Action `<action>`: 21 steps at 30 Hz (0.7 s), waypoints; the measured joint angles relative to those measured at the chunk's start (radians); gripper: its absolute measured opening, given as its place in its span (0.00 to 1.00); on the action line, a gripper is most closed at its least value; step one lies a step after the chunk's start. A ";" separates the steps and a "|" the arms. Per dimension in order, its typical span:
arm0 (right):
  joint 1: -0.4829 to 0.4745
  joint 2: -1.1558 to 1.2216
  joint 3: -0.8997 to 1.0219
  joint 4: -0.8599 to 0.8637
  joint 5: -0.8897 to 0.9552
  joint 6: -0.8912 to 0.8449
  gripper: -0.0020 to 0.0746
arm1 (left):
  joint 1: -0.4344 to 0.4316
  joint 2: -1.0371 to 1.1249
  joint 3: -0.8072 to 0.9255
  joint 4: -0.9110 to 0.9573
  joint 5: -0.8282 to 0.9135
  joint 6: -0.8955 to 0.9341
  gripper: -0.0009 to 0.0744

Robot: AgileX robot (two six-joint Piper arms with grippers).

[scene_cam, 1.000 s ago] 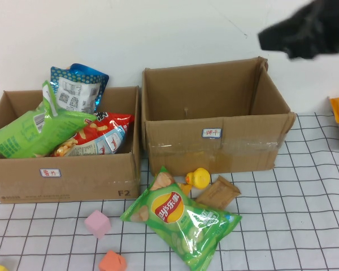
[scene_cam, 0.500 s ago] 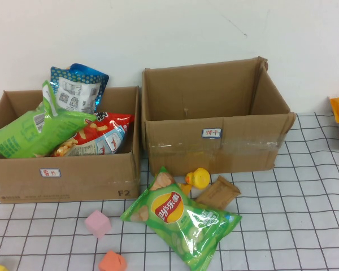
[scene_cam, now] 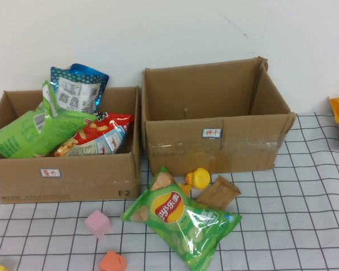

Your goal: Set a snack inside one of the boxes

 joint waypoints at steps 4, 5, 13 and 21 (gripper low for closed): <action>0.000 -0.119 0.077 -0.005 -0.076 0.006 0.02 | 0.000 0.000 0.000 0.000 0.000 0.000 0.01; 0.000 -0.155 0.101 -0.006 -0.103 0.007 0.03 | 0.000 0.000 0.000 0.000 0.000 0.000 0.01; 0.000 -0.328 0.304 -0.019 -0.296 0.016 0.02 | 0.000 0.000 0.000 0.000 0.000 0.000 0.01; -0.085 -0.343 0.570 -0.393 -0.595 0.437 0.03 | 0.000 0.000 0.000 0.000 0.000 0.000 0.01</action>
